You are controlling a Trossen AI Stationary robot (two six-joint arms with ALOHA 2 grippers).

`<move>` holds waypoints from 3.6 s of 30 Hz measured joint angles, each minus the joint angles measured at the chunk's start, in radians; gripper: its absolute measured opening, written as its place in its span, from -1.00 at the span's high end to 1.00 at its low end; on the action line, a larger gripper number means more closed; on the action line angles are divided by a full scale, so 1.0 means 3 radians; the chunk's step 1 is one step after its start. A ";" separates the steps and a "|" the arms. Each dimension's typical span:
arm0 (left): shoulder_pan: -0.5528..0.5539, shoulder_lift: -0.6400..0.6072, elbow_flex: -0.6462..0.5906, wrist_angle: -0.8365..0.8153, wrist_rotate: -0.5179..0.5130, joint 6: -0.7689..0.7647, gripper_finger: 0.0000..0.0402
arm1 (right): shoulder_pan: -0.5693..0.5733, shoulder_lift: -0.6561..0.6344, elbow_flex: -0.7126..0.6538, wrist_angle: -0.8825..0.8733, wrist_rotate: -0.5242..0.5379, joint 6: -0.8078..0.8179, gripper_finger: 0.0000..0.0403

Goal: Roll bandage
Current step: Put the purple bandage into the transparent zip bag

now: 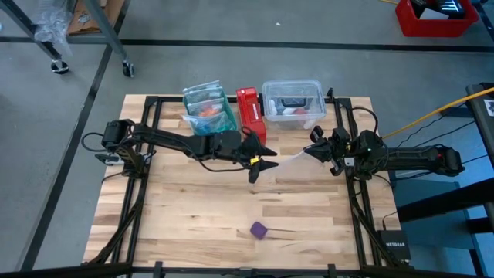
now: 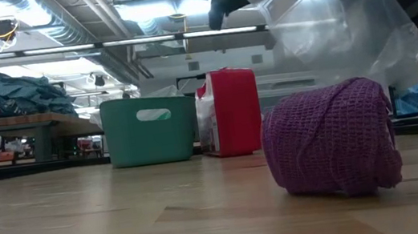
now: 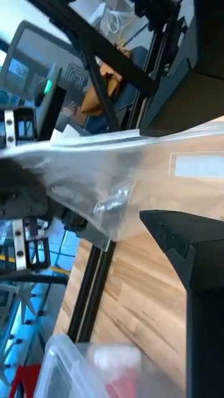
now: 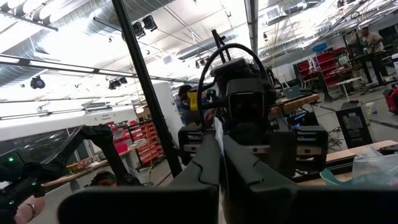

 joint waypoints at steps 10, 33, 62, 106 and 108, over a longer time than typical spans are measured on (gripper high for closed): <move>-0.0001 0.0000 0.0000 -0.0198 -0.0015 -0.0030 0.04 | 0.0000 0.0000 0.0000 0.0023 0.0000 0.0001 0.98; -0.0024 0.0304 0.0001 0.0140 -0.0028 -0.0219 0.14 | 0.0001 0.0327 0.0001 0.0212 0.0177 0.0059 0.98; -0.0114 0.0303 0.0001 -0.0114 0.0266 -0.0317 0.45 | 0.0000 0.1260 0.0656 0.0348 0.0010 0.0067 0.98; 0.0129 -0.0109 -0.0001 -0.1111 0.0312 -0.0290 1.00 | 0.0390 0.1260 0.0652 -0.0075 0.0314 0.0328 0.56; 0.0144 -0.0173 0.0000 -0.1184 0.0288 -0.0283 1.00 | 0.0390 0.1260 0.0652 -0.0074 0.0311 0.0327 0.44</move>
